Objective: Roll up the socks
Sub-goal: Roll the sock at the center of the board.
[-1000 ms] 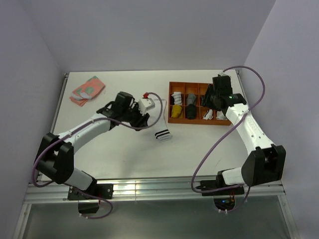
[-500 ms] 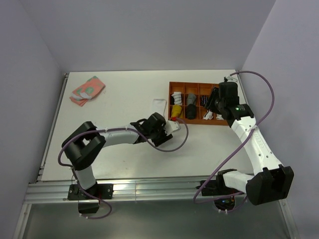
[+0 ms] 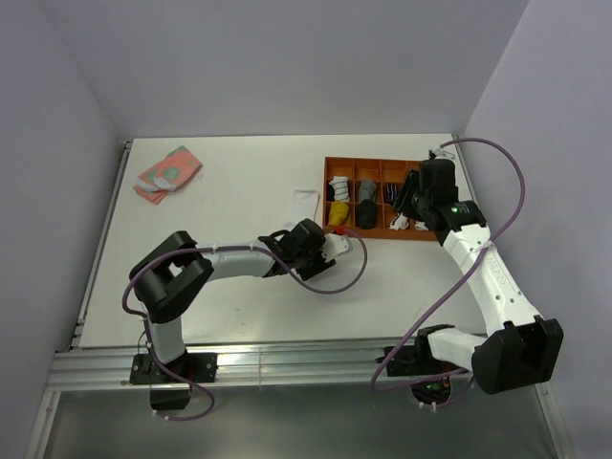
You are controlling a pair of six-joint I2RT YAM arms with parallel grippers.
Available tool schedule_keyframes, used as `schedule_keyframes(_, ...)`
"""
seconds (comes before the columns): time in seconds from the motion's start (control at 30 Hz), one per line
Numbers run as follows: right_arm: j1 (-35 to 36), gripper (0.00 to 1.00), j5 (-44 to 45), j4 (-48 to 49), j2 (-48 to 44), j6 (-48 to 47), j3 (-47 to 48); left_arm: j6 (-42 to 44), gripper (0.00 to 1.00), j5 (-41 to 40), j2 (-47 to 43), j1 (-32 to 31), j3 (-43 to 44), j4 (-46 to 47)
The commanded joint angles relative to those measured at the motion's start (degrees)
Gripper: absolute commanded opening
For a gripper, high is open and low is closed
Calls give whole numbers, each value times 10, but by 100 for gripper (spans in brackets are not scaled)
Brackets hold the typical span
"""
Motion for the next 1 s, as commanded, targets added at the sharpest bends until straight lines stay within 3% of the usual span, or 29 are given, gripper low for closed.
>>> schedule_keyframes(0.0, 3, 53, 11, 10, -22, -6, -7, 16, 48, -9, 4, -2, -11, 2)
schedule_keyframes(0.23, 9, 50, 15, 6, -22, -12, -9, 37, 32, 8, -6, -1, -23, -28)
schedule_keyframes(0.3, 19, 50, 15, 6, -22, -14, -9, 42, 24, 37, -14, 4, -25, -53)
schedule_keyframes(0.5, 65, 49, 29, 14, -10, -19, -13, 62, 15, 146, -42, 49, -12, -144)
schedule_keyframes(0.73, 142, 49, 41, 51, -12, -7, -30, 134, 15, 289, -65, 119, 9, -331)
schedule_keyframes(0.97, 237, 48, 49, 104, -39, -12, -67, 186, 12, 407, -34, 189, 31, -440)
